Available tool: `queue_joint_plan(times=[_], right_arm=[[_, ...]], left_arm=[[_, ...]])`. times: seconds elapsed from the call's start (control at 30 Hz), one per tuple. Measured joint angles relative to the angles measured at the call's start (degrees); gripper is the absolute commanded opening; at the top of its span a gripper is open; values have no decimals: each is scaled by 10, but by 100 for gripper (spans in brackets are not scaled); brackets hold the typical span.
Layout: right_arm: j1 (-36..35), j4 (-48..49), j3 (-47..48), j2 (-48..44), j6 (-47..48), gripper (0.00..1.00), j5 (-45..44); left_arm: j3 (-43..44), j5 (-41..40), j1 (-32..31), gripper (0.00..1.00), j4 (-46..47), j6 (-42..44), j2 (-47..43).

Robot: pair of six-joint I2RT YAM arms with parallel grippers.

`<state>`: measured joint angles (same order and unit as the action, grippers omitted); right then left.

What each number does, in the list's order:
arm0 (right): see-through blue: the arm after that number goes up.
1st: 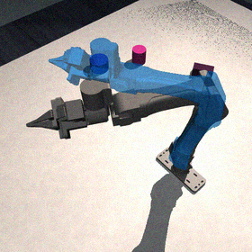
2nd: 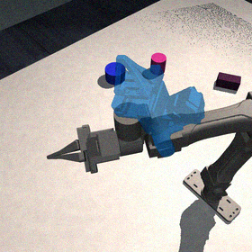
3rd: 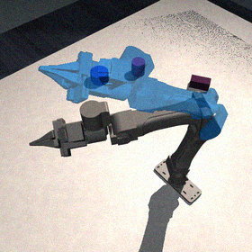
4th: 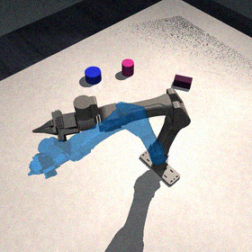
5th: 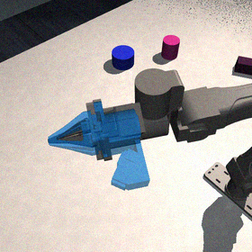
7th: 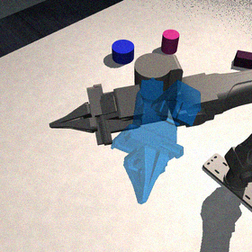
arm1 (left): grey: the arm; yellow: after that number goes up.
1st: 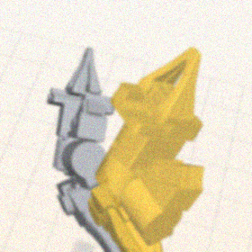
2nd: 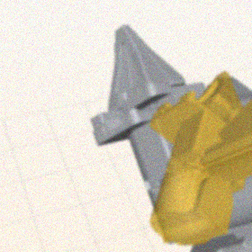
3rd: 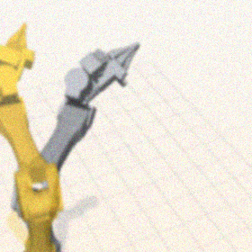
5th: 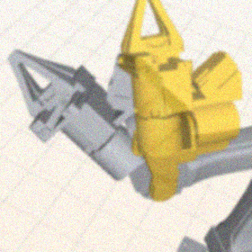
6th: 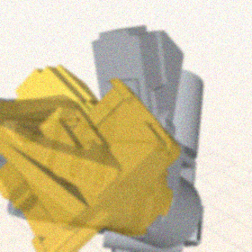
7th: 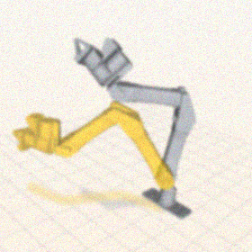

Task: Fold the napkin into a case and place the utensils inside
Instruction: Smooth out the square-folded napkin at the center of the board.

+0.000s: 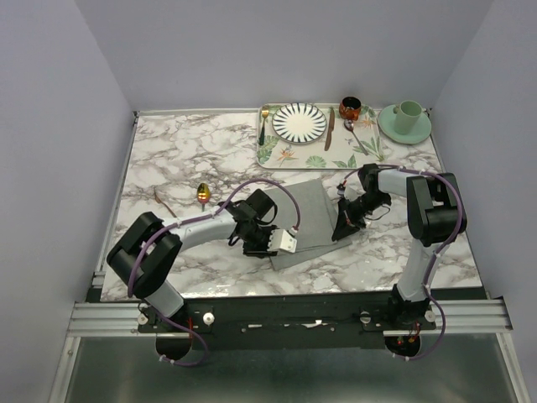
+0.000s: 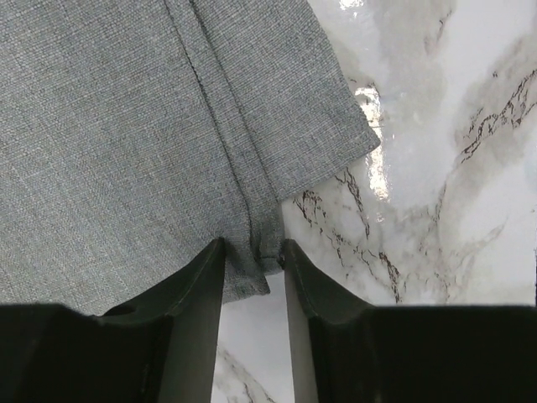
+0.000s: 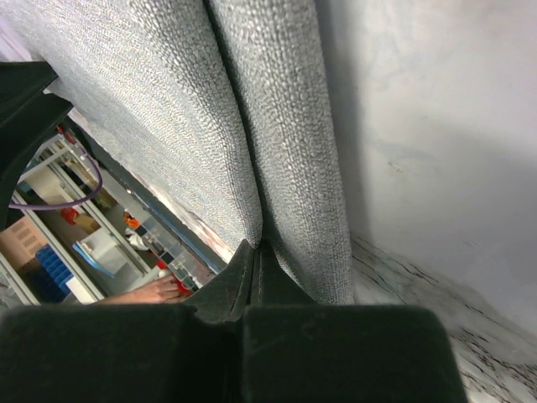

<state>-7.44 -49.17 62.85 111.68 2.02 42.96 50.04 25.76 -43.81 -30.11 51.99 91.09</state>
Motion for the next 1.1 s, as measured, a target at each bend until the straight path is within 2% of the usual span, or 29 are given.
queue_joint_plan(times=[0.07,0.2,0.53,0.87,1.1], right_arm=[[0,0,0,0,0,1,0],[0,-5,6,0,1,1,0],[0,-27,48,-29,11,1,1],[20,-78,91,-36,47,1,-27],[34,-106,96,-34,77,1,-53]], left_arm=[[0,-3,-2,32,2,-4,0],[0,-9,-2,17,3,-12,-2],[37,-25,-2,1,-33,-39,-7],[125,-15,-25,0,-104,-76,-12],[131,-1,-62,0,-101,-117,-9]])
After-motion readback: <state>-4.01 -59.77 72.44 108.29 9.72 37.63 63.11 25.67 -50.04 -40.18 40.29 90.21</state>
